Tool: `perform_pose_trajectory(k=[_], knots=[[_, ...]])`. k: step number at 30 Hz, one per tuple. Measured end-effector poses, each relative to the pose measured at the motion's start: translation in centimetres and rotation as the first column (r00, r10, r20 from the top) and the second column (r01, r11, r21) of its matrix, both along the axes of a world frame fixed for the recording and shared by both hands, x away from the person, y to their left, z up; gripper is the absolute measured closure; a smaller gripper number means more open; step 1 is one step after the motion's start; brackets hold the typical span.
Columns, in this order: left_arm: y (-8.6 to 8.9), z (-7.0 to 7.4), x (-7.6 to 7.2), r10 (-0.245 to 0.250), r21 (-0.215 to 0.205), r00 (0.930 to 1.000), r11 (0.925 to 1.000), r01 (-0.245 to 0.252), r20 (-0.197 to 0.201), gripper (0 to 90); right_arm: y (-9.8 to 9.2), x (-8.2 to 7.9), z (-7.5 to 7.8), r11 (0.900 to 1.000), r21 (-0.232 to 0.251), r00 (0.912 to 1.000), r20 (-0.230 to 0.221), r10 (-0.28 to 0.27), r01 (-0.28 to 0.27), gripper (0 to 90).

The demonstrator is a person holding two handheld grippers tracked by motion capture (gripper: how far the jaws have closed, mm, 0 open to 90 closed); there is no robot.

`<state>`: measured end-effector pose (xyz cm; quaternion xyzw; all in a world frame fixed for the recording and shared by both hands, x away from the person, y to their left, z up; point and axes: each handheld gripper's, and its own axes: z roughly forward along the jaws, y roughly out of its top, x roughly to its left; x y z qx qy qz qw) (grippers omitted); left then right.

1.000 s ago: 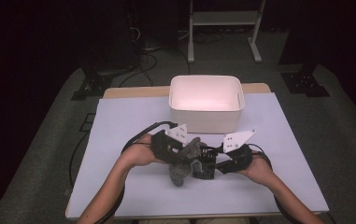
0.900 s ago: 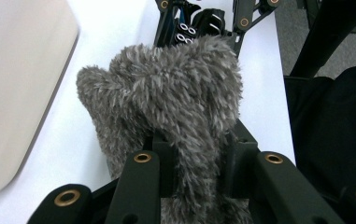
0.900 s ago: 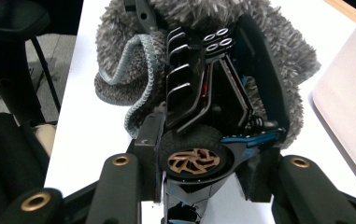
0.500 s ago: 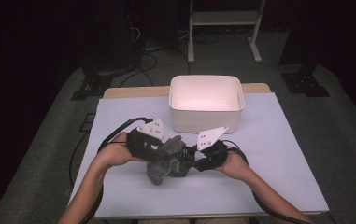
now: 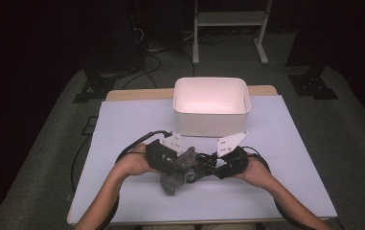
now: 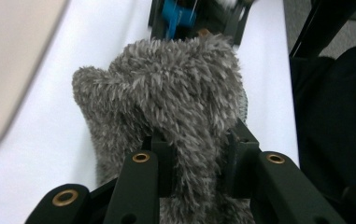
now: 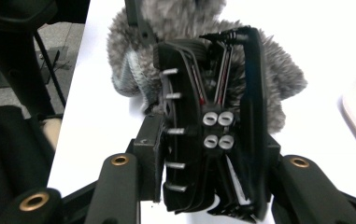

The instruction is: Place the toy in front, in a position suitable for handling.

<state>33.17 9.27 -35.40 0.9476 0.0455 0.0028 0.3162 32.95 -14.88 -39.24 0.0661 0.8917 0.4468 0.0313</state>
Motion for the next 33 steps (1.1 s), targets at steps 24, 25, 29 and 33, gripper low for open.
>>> perform_pose_trajectory(k=[24,25,29,33], knots=[[-5.2,-1.1,-0.3,-0.091,0.096,0.9957,0.9914,0.088,0.021,69.8,-5.8,-1.1,-4.4,0.995,-0.056,0.9941,-0.069,-0.084,0.08,53.4],[-5.2,-1.0,-0.2,-0.09,0.097,0.9958,0.9914,0.087,0.02,69.8,-5.8,-1.2,-4.5,0.995,-0.061,0.9942,-0.065,-0.086,0.082,53.4],[-5.4,-1.0,-0.4,-0.092,0.103,0.9954,0.9908,0.088,0.027,69.7,-5.3,-1.2,-4.4,0.994,-0.082,0.9964,-0.041,-0.075,0.071,53.2],[-6.0,-0.8,-0.4,-0.1,0.124,0.9943,0.9878,0.094,0.038,69.6,-4.2,-1.3,-4.4,0.993,-0.1,0.9979,-0.017,-0.062,0.06,52.5]])
